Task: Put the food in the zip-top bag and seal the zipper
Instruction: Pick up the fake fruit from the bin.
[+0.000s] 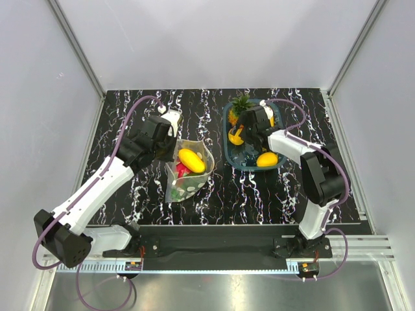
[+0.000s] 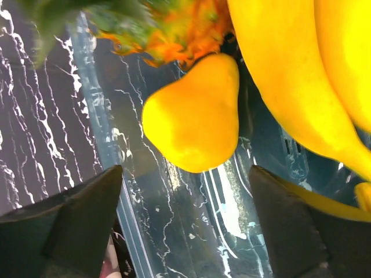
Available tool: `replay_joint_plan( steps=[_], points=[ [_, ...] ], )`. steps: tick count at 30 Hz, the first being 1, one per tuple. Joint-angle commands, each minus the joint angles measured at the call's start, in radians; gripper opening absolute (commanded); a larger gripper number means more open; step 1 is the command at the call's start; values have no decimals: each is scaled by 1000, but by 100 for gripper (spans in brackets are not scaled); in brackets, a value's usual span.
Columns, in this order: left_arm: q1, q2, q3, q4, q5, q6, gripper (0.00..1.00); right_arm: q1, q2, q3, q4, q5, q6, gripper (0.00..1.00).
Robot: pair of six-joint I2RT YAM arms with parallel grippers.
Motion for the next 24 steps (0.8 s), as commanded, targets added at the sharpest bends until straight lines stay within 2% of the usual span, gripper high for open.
replay_joint_plan(
  steps=[1, 4, 8, 11, 21, 24],
  points=[
    [5, 6, 12, 16, 15, 14, 2, -2, -45, 30, 4, 19, -69, 100],
    [5, 8, 10, 16, 11, 14, 2, -2, -3, 94, -41, 8, -129, 100],
    [5, 14, 10, 16, 11, 14, 2, -2, 40, 156, -84, 2, -292, 100],
    [4, 14, 10, 13, 11, 14, 2, -5, 93, 235, -149, 10, -298, 100],
    [4, 18, 10, 11, 11, 14, 2, -19, 242, 343, -237, 68, -226, 99],
    [5, 17, 12, 11, 11, 14, 2, -34, 235, 290, -178, 2, -205, 85]
  ],
)
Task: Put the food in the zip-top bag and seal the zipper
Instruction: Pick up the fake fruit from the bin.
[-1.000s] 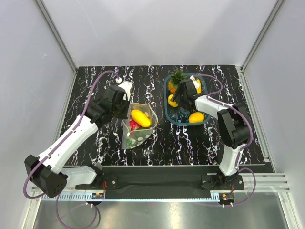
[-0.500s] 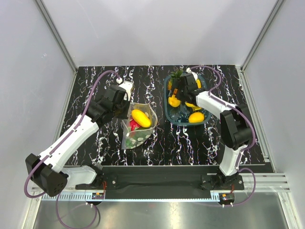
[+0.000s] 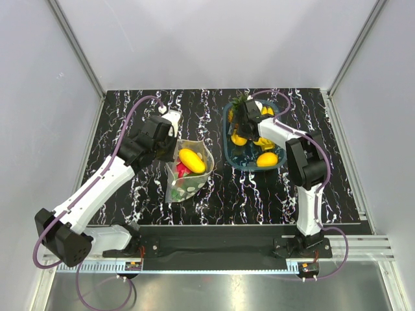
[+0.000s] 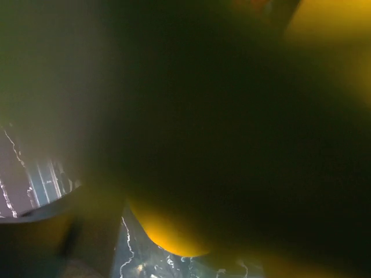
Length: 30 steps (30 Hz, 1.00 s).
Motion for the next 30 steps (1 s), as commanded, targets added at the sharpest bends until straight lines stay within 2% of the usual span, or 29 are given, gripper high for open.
replay_joint_plan(
  steps=[1, 4, 5, 11, 18, 21, 26, 30],
  points=[
    [5, 7, 10, 12, 11, 14, 2, -29, -15, -20, 38, -38, 24, 75],
    [5, 9, 10, 11, 13, 14, 2, -32, -46, -38, 44, -38, 23, 67],
    [5, 9, 10, 12, 13, 15, 2, -32, -61, -51, 63, -41, 24, 58],
    [5, 9, 10, 9, 11, 15, 2, -28, -265, -186, 141, -90, -13, 50],
    [5, 9, 13, 11, 17, 15, 2, 31, -593, -354, 170, -131, -99, 49],
    [7, 10, 13, 9, 20, 15, 2, 52, -699, -382, 156, -246, -115, 48],
    [5, 9, 13, 11, 20, 15, 2, 224, -825, -376, 106, -280, -206, 46],
    [5, 9, 13, 9, 19, 15, 2, 278, -888, -376, 81, -387, -169, 47]
  ],
)
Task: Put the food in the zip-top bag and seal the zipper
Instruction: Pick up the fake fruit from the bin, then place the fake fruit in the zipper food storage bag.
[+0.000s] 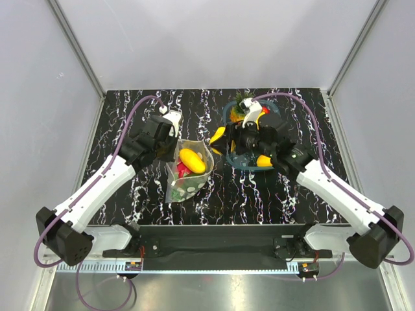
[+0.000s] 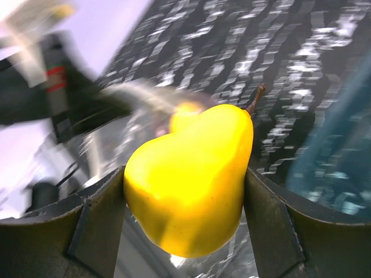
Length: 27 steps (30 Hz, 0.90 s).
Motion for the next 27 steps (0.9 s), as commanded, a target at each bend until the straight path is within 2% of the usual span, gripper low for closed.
replay_joint_plan(
  steps=[1, 2, 9, 15, 20, 27],
  points=[
    [5, -1, 12, 11, 17, 15, 2, 20, -52, -2, -35, -136, -2, 47],
    [5, -1, 10, 11, 17, 15, 2, 35, -50, 5, -46, -188, 4, 47],
    [5, -6, 13, 13, 19, 13, 2, 98, 40, 73, -121, -275, 26, 49],
    [5, -8, 10, 13, 20, 13, 2, 106, 136, 107, -11, -441, 96, 51],
    [5, -9, 12, 14, 28, 13, 2, 118, 244, 188, 3, -469, 142, 51],
    [5, -11, 12, 14, 31, 13, 2, 130, 313, 231, 34, -429, 213, 52]
  ],
)
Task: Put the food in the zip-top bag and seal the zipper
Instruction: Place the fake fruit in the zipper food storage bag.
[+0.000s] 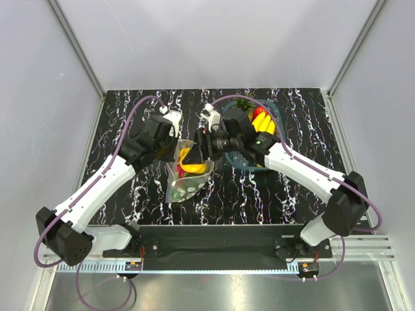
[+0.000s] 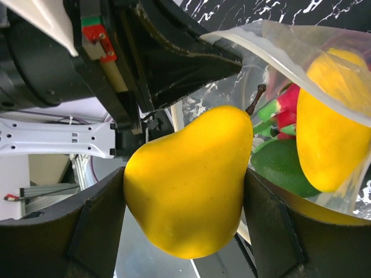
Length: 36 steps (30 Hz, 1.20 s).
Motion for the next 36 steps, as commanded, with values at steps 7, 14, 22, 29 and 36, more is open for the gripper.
replay_joint_plan(
  steps=[7, 14, 22, 29, 36],
  points=[
    [5, -13, 13, 14, 26, 13, 2, 64, 57, 88, 15, 146, 41, 58],
    [5, -16, 10, 16, 23, 13, 2, 93, 96, 108, 1, 295, 47, 70],
    [5, -16, 10, 16, 25, 12, 2, 135, 54, 86, -47, 368, 24, 100],
    [7, -19, 10, 14, 20, 13, 2, 136, -73, 56, -123, 488, 2, 83],
    [5, -19, 10, 16, 20, 12, 2, 136, -139, 63, -286, 618, -4, 64]
  ],
)
